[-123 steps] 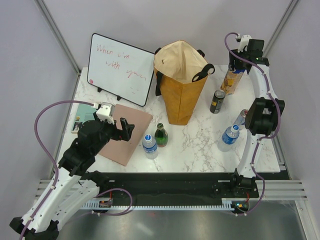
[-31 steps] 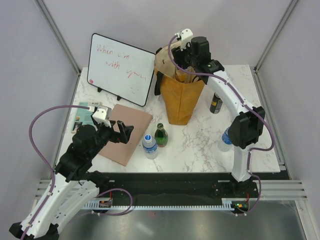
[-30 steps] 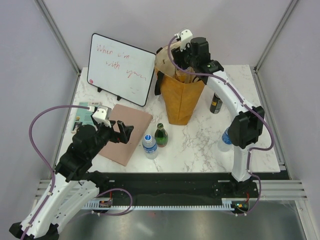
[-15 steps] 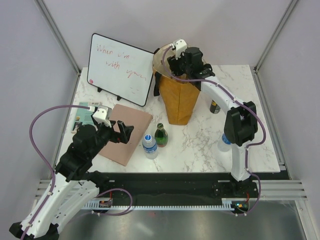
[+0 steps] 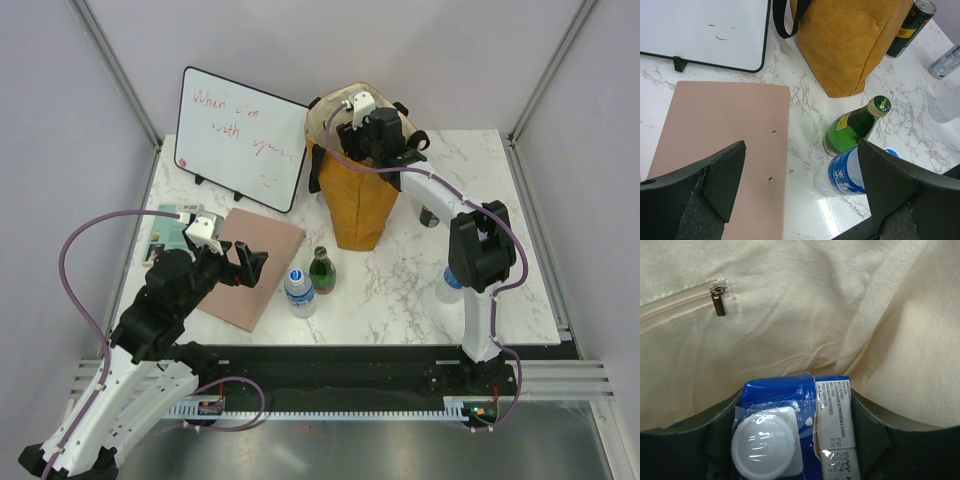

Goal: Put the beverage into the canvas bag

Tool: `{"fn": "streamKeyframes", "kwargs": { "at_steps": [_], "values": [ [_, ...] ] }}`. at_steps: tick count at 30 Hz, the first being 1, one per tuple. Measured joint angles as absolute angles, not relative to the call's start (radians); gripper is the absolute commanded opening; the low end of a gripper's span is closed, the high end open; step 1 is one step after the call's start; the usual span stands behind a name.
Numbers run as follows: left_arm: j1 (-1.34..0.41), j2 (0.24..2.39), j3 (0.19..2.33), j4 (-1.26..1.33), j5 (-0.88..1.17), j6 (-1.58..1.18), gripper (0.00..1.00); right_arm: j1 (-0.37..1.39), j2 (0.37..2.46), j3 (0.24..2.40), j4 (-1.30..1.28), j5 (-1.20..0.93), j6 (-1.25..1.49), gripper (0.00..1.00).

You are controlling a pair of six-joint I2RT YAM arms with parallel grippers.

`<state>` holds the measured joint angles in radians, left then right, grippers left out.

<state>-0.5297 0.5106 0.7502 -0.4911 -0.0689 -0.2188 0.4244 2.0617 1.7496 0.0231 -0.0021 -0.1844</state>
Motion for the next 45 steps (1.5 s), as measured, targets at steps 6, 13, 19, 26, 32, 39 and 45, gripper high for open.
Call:
{"fn": "streamKeyframes", "kwargs": {
  "at_steps": [6, 13, 19, 26, 32, 39, 45],
  "values": [
    [-0.530, 0.511, 0.750, -0.491, -0.069, -0.219, 0.99, 0.422, 2.062, 1.749, 0.025, 0.008, -0.173, 0.46],
    [-0.530, 0.511, 0.749, -0.491, -0.069, -0.219, 0.99, 0.421, 2.062, 1.760, 0.006, 0.020, -0.157, 0.59],
    [-0.530, 0.511, 0.748, -0.491, -0.069, -0.219, 0.99, 0.421, 2.062, 1.784, -0.049, 0.019, -0.157, 0.64],
    [-0.530, 0.511, 0.748, -0.491, -0.069, -0.219, 0.99, 0.421, 2.062, 1.791, -0.072, 0.019, -0.155, 0.70],
    [-0.530, 0.510, 0.747, -0.491, -0.069, -0.219, 0.99, 0.421, 2.062, 1.808, -0.107, 0.020, -0.153, 0.78],
    [-0.530, 0.510, 0.747, -0.491, -0.069, -0.219, 0.99, 0.421, 2.056, 1.901, -0.050, 0.021, -0.154, 0.79],
    [-0.530, 0.510, 0.746, -0.491, -0.069, -0.219, 0.99, 0.421, 2.047, 1.911, -0.044, 0.027, -0.155, 0.80]
  ]
}}
